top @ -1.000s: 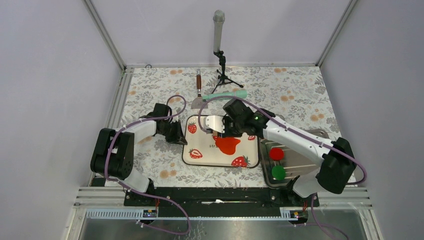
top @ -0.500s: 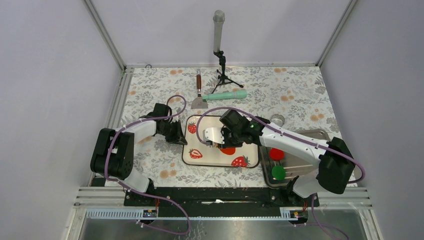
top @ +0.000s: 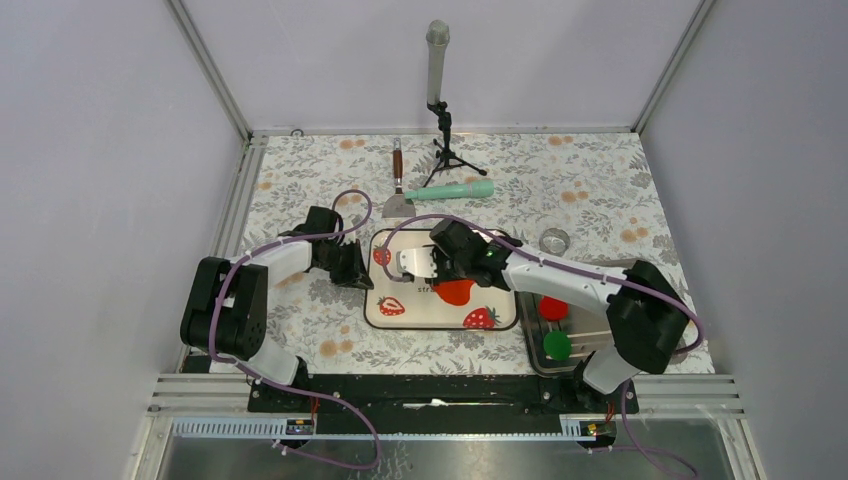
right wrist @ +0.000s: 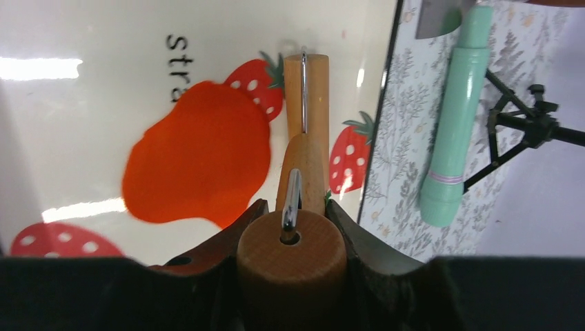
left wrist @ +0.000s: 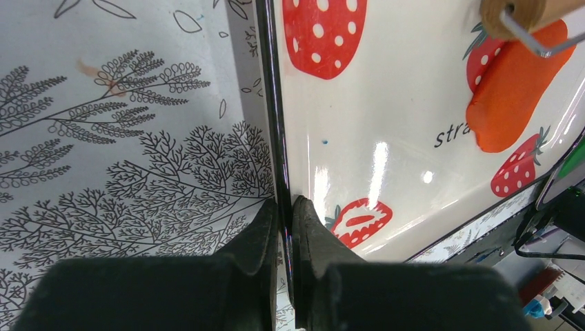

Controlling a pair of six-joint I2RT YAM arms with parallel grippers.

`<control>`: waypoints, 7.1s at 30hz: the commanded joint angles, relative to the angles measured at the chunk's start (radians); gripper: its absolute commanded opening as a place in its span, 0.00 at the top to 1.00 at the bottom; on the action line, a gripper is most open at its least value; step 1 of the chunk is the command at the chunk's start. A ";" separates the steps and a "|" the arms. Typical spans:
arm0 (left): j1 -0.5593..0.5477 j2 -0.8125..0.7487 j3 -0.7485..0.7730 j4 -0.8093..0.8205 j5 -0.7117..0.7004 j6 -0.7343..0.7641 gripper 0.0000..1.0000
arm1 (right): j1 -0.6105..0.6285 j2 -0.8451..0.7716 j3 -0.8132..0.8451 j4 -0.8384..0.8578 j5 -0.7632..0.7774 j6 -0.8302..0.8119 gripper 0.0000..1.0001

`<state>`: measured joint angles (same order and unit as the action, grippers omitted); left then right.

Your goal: Roll out the dumpling wrappers from the dough

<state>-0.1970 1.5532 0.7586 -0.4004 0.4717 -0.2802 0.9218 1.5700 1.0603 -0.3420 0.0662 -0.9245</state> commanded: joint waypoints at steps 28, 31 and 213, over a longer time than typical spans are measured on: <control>-0.009 -0.019 -0.032 -0.005 -0.065 0.036 1.00 | -0.410 0.066 0.264 -0.305 -0.683 0.901 1.00; -0.009 -0.016 -0.030 -0.005 -0.062 0.036 1.00 | -0.426 0.102 0.279 -0.314 -0.684 0.905 1.00; 0.001 -0.014 0.011 0.017 -0.041 0.019 1.00 | -0.518 0.215 0.408 -0.397 -0.719 0.954 1.00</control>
<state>-0.2001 1.5566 0.7658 -0.3950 0.4671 -0.2886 0.4950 1.8484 1.5200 -0.7216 -0.6540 -0.0734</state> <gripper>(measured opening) 0.068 0.396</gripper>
